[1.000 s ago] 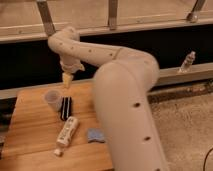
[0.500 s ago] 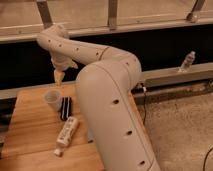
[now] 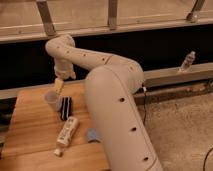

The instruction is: Pick up the ceramic cup

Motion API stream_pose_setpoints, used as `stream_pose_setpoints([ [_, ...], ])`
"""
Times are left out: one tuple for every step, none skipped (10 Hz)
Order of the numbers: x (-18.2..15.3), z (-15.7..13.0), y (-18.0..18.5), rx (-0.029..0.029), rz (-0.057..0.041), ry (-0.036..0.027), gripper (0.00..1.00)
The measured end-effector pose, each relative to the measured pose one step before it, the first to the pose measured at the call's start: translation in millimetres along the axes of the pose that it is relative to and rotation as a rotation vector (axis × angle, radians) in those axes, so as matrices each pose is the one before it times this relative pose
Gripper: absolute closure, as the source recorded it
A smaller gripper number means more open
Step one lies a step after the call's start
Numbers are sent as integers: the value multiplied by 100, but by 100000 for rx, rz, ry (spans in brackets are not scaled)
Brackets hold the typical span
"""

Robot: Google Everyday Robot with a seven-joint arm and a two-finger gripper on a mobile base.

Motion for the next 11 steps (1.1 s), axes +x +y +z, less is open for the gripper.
stream_pose_setpoints([
  [-227, 687, 882, -1958, -825, -619, 20],
  [-189, 283, 219, -849, -384, -517, 20],
  [-101, 246, -35, -482, -280, -284, 20],
  [-600, -49, 256, -16, -874, -856, 20],
  [-657, -298, 262, 583, -910, -665, 20],
  [-589, -342, 73, 623, -660, -530, 20],
  [-498, -143, -164, 345, -635, -414, 20],
  [-574, 105, -284, 33, -461, -633, 20],
  [-770, 435, -133, -155, -949, -1782, 20],
  [-241, 573, -541, -308, -392, -2912, 20],
  [332, 568, -976, -378, 665, -2243, 20],
])
